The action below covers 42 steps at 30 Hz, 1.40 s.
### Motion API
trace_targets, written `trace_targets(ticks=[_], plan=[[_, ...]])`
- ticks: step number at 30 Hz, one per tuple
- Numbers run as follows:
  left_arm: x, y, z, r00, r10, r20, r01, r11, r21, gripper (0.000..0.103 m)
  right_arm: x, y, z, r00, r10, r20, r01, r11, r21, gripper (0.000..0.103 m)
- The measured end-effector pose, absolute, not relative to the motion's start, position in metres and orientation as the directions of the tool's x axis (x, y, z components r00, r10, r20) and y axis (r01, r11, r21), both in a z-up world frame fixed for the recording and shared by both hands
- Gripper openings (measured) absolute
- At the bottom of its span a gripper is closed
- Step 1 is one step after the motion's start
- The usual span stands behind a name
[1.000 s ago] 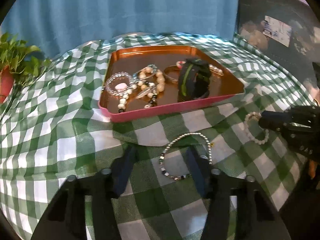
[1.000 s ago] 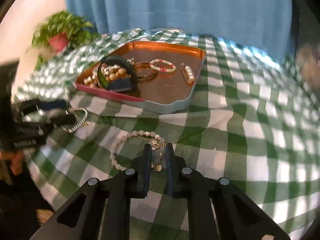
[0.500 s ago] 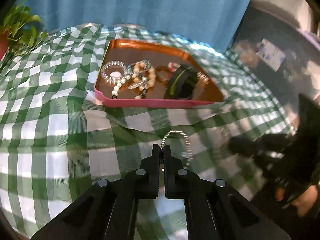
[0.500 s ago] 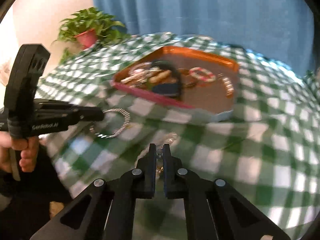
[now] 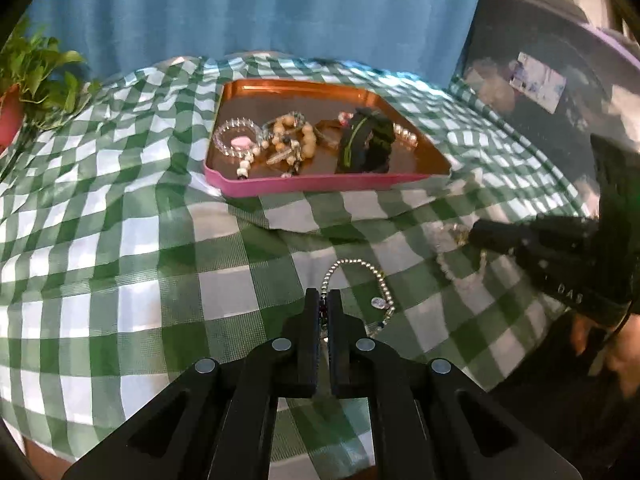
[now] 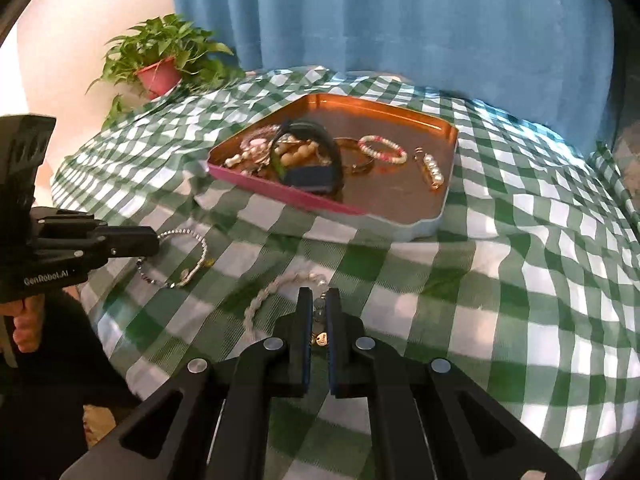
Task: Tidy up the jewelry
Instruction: 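Grasp the black-and-white bracelet with the left gripper while the right gripper grasps the pearl bracelet, then carry the black-and-white bracelet with the left gripper while the right carries the pearl bracelet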
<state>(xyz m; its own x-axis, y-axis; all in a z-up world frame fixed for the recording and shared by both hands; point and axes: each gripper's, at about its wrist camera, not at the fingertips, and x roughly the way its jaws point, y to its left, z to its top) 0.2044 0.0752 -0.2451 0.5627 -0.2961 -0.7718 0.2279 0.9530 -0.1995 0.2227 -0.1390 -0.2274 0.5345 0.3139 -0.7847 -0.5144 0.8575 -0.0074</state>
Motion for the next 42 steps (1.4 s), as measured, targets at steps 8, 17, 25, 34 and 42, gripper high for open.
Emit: trace_targets(ticks=[8,17,25,34,42], plan=[[0.211,0.077,-0.249,0.550,-0.287,-0.784,0.244,0.953,-0.178,0.006,0.229,-0.132,-0.241,0.529,0.275,-0.803,-0.536,0.842,-0.065,0.011],[0.218,0.076,-0.227,0.564,-0.297,-0.771,0.251,0.951,-0.182,0.003,0.226,-0.128,-0.227,0.550,0.299,-0.780,-0.552,0.830,-0.072,0.005],[0.197,0.061,-0.146,0.686,-0.280,-0.671,0.226,0.959,-0.169,0.004,0.207,-0.139,-0.176,0.601,0.381,-0.703,-0.497,0.867,0.046,0.005],[0.151,0.042,-0.073,0.786,-0.224,-0.576,0.188,0.974,-0.123,0.004,0.169,-0.140,-0.113,0.662,0.396,-0.636,-0.448,0.890,0.088,0.005],[0.124,0.039,-0.044,0.819,-0.221,-0.530,0.191,0.975,-0.112,0.004,0.141,-0.127,-0.058,0.718,0.408,-0.564,-0.466,0.884,0.046,0.005]])
